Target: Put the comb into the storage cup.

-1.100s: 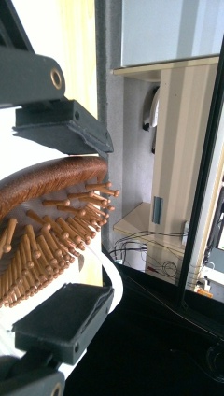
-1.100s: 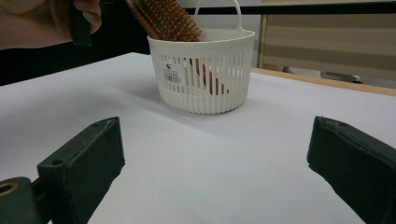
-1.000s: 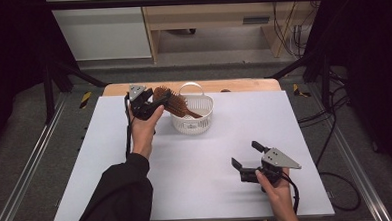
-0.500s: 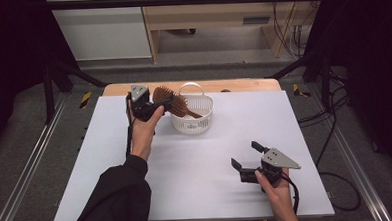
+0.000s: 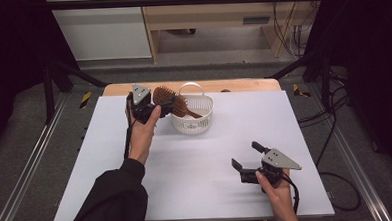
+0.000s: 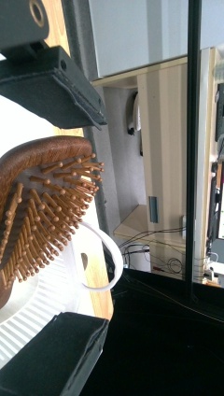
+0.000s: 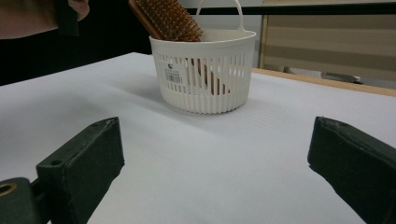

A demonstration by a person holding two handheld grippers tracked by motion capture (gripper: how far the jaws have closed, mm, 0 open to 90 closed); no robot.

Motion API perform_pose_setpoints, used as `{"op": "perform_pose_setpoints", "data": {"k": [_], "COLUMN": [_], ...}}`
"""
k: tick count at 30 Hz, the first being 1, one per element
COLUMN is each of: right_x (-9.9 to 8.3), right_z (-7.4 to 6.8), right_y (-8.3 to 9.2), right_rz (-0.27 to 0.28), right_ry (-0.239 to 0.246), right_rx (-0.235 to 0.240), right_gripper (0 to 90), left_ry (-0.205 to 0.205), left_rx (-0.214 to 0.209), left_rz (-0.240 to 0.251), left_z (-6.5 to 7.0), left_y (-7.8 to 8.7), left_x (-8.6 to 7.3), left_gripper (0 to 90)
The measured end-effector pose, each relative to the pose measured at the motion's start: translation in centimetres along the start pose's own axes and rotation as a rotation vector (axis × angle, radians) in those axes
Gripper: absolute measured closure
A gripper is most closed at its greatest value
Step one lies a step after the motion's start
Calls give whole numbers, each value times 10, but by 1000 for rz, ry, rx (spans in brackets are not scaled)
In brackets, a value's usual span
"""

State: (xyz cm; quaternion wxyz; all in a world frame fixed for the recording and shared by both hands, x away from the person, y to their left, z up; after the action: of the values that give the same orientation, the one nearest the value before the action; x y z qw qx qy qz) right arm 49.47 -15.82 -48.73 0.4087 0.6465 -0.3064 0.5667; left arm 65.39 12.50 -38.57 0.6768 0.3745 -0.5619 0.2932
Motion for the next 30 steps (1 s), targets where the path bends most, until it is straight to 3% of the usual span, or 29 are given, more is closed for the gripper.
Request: {"op": "perform_pose_setpoints", "data": {"k": [12, 15, 30], "right_x": [0, 0, 1], "right_z": [0, 0, 0], "right_y": [0, 0, 1], "right_rz": [-1, 2, 2], "right_ry": [3, 4, 10], "right_rx": [1, 0, 3], "right_gripper": [37, 36, 31], "left_ry": [-36, -68, -74], "left_rx": [-13, -8, -48], "left_rz": [8, 6, 34], "left_z": [5, 6, 16], "left_y": [17, 22, 52], "left_x": [5, 4, 9], "left_gripper": [40, 44, 42]}}
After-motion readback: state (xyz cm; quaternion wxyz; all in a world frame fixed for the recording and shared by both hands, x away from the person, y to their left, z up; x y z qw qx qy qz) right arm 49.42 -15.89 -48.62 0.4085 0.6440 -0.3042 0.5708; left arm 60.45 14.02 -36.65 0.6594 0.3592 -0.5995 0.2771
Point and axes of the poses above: each handheld gripper's, and its own axes: y roughly backward along the jaws, x roughly out of its top, z roughly to its right, the point moved 8 cm from there along -y, roughly forward along the jaws, and after that the axes turned 8 degrees about -x, right-handed, at the moved point
